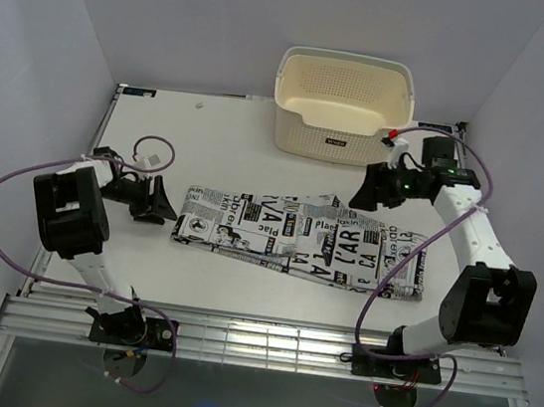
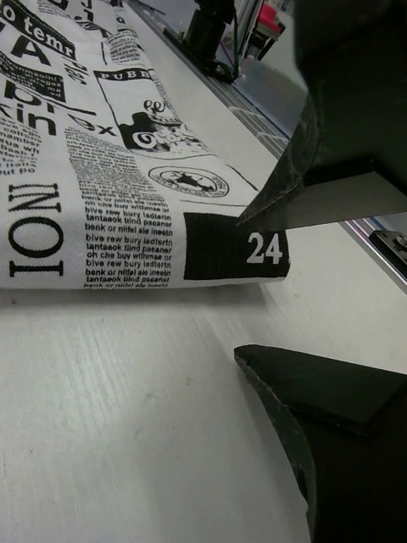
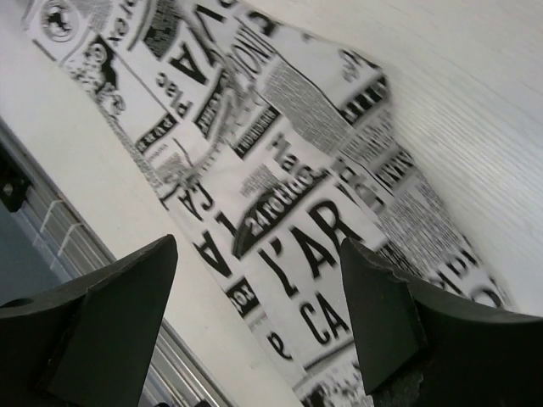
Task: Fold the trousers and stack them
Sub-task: Fold the trousers
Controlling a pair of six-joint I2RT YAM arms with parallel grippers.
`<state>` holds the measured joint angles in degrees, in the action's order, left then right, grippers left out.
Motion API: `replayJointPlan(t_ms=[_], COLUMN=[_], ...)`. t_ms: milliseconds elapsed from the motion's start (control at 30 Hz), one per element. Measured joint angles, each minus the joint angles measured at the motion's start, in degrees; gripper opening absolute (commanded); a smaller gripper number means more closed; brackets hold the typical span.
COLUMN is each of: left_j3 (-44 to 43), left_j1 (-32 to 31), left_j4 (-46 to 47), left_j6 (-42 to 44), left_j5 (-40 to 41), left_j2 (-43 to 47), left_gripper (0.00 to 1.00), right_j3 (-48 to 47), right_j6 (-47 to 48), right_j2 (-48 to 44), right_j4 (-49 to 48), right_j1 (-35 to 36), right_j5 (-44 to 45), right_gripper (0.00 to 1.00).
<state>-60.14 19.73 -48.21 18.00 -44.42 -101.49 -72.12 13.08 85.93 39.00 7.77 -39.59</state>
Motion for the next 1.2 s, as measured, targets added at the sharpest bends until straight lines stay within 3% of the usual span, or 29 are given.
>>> replayJointPlan(t_ms=[233, 400, 433, 567, 800, 900, 933, 967, 1200], left_j3=[-1.77, -2.1, -2.08, -1.7, -0.96, -0.79, -0.59, -0.46, -3.61], left_j1=[0.02, -0.04, -0.09, -0.26, -0.35, -0.35, -0.33, -0.24, 4.57], left_j4=[-0.79, -0.96, -0.74, 0.72, 3.93, 5.2, 5.75, 5.97, 0.35], left_j6=[-0.33, -0.7, -0.76, -1.16, -3.87, -4.66, -4.76, -4.96, -2.49], left_j5=[-10.03, -15.34, -15.69, -16.65, -19.58, -20.83, -20.81, -20.98, -20.13], left_j2=[-9.11, -12.76, -13.18, -14.38, -16.52, -17.35, -17.44, -17.44, -14.67], left_gripper=[0.71, 0.62, 0.57, 0.46, 0.39, 0.18, 0.03, 0.0, 0.0], right_j3=[1.75, 2.67, 2.67, 2.58, 3.02, 4.31, 4.59, 4.76, 4.81], right_j6=[12.61, 22.82, 26.91, 31.17, 36.7, 37.53, 37.59, 37.68, 36.94], right_j2=[-4.35, -4.63, -2.56, 0.57, 5.46, 5.7, 5.77, 6.01, 6.78], right_j4=[14.58, 23.23, 26.64, 29.59, 31.67, 31.71, 31.74, 31.93, 31.87], right_j1=[-21.14, -33.57, -39.71, -45.07, -52.68, -53.57, -53.7, -53.83, -54.01], right_j5=[2.14, 3.56, 4.33, 4.9, 5.18, 5.09, 5.07, 5.01, 2.25], right_gripper=[0.83, 0.83, 0.82, 0.82, 0.8, 0.8, 0.8, 0.79, 0.77])
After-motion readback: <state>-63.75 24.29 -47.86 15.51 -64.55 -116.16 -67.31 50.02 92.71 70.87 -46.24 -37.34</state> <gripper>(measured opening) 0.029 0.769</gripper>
